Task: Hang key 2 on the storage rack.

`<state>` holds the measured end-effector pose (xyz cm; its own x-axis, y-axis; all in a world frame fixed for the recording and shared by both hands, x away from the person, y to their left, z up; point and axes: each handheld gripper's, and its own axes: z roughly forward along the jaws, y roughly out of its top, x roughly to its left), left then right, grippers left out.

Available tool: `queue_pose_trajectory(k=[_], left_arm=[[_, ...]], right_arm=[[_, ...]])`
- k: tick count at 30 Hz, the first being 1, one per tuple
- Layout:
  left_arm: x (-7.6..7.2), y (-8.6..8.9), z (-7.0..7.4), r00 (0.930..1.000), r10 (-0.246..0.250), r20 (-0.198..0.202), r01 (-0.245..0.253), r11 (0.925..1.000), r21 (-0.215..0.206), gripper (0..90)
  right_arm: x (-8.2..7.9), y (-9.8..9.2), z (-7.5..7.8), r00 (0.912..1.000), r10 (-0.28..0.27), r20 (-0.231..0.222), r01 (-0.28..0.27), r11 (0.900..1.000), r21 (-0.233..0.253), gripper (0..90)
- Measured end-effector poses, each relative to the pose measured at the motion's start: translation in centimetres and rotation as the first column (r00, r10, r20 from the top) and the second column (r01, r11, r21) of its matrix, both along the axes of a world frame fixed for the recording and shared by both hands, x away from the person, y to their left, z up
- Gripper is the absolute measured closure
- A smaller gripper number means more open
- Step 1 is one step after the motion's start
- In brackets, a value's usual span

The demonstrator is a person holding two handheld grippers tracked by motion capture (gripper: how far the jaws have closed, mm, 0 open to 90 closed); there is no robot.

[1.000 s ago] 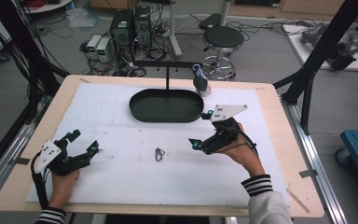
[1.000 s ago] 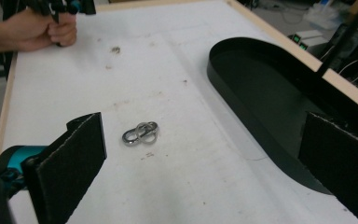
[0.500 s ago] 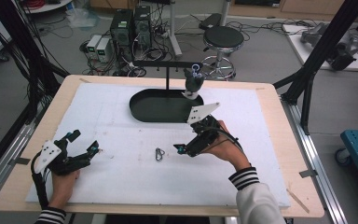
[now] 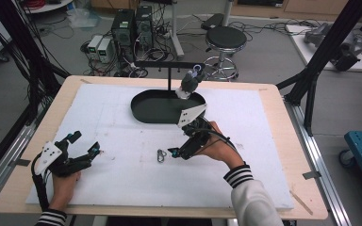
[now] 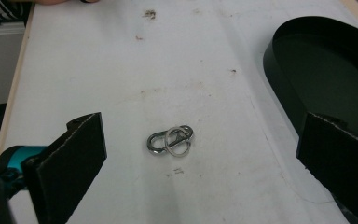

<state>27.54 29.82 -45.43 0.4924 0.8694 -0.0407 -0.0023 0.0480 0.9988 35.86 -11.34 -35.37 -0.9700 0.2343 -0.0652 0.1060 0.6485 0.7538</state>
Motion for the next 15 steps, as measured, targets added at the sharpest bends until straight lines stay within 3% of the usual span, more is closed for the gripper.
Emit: queue_pose_trajectory(k=[9, 15], left_arm=[[0.0, 0.0, 0.0, 1.0000, -0.001, 0.003, 0.001, 1.0000, 0.002, 15.2], [0.0, 0.0, 0.0, 1.0000, -0.002, 0.002, 0.002, 1.0000, 0.002, 15.2]], right_arm=[[0.6, 1.8, -1.2, 0.9997, 0.017, -0.020, -0.019, 0.998, -0.055, 0.9], [0.8, 3.1, -2.2, 0.9975, 0.044, -0.056, -0.050, 0.994, -0.097, 4.5]])
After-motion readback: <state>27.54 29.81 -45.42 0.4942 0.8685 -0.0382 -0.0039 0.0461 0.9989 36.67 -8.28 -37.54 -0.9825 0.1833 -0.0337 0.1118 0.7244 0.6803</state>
